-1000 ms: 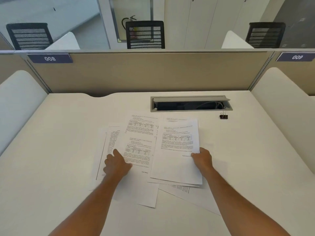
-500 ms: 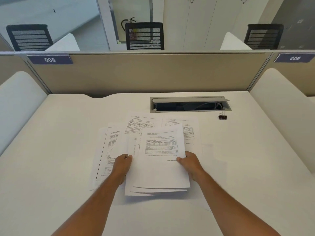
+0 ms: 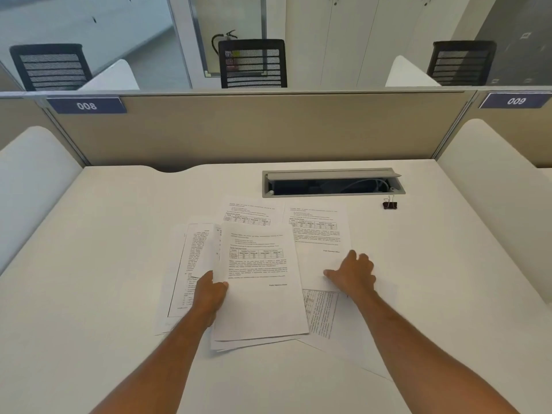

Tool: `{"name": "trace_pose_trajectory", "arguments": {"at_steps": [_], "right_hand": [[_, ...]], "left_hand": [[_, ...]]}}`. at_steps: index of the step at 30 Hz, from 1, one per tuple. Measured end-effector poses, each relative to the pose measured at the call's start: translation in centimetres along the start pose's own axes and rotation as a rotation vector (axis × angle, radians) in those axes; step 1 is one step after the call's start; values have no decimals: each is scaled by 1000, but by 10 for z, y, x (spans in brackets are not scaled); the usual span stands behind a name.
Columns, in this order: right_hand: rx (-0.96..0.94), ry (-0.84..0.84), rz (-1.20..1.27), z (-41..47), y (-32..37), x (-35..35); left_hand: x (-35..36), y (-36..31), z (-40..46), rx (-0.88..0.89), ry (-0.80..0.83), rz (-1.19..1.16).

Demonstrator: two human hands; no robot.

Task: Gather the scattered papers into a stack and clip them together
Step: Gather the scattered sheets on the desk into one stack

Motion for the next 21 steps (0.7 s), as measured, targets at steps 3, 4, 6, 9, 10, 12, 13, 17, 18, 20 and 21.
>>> {"name": "trace_pose_trajectory", "arguments": {"at_steps": [3,4,6,9,10,12,13,17,18,20,21], "right_hand": [[110,1,-41,1,-3,2],[124,-6,-60,2,-2,5],[152,-18,-29,3,0,9],[153,-10,45,4,6,10],[143,-5,48,5,8,10],[159,-11,86,7,9,12],[180,-13,115,7,9,13],[207,-45,94,5,14,16],[213,-56,67,3,16,16],[211,-69,53,1,19,16],[205,-72,54,1,21,17]], "left_hand": [[3,3,1,4,-5,-4],[4,3,0,-3,-6,4],[4,3,1,-8,-13,19],[4,4,2,-1,-11,33],[4,4,2,0,-15,38],[4,5,3,1,-18,41],[5,4,3,5,-21,41],[5,3,0,9,-30,42],[5,3,-1,9,-29,43],[5,3,-1,14,-28,46],[5,3,-2,13,-29,47]]}}
Point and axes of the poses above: each hand's wrist, its own z-axis towards the middle knuckle, its own x-axis out of the palm, y = z × x, the point moved 5 cm from there along z, towards the middle knuckle, and after that the axes turned 7 degrees about -x, right-handed, at the moved point
